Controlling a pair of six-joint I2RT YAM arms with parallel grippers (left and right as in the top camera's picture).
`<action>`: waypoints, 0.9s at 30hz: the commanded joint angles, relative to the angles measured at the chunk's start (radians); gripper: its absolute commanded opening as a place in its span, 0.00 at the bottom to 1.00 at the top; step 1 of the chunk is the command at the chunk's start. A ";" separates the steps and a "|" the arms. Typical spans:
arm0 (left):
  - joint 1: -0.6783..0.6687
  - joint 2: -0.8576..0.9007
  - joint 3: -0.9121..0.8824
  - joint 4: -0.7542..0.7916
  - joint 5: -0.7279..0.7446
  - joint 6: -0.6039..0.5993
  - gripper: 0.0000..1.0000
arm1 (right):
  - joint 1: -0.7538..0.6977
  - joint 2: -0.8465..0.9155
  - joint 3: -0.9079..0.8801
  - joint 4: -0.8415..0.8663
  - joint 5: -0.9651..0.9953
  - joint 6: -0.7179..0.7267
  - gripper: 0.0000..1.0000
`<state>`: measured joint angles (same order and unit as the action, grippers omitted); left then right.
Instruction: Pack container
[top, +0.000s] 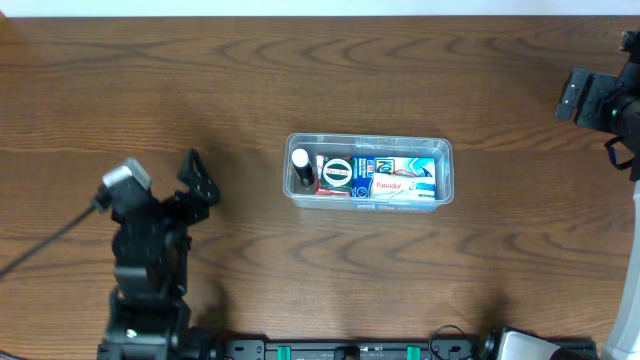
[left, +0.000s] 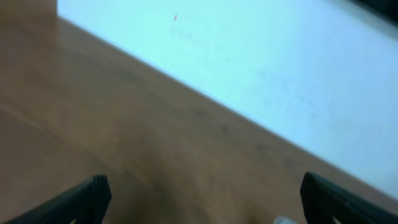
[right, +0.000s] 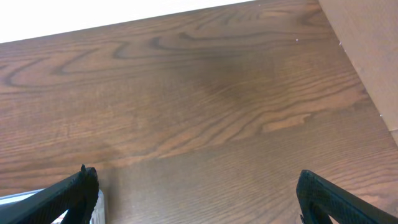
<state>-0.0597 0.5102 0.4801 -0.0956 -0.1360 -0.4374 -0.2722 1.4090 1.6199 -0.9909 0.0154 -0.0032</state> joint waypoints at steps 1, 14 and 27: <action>0.018 -0.108 -0.146 0.119 0.066 0.010 0.98 | -0.006 0.002 0.002 -0.001 0.004 0.017 0.99; 0.018 -0.290 -0.404 0.269 0.073 0.039 0.98 | -0.006 0.002 0.002 -0.001 0.003 0.017 0.99; 0.018 -0.414 -0.411 0.168 0.072 0.209 0.98 | -0.006 0.002 0.002 -0.001 0.004 0.017 0.99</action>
<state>-0.0467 0.1310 0.0723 0.0994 -0.0734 -0.2928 -0.2722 1.4090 1.6199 -0.9905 0.0158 -0.0032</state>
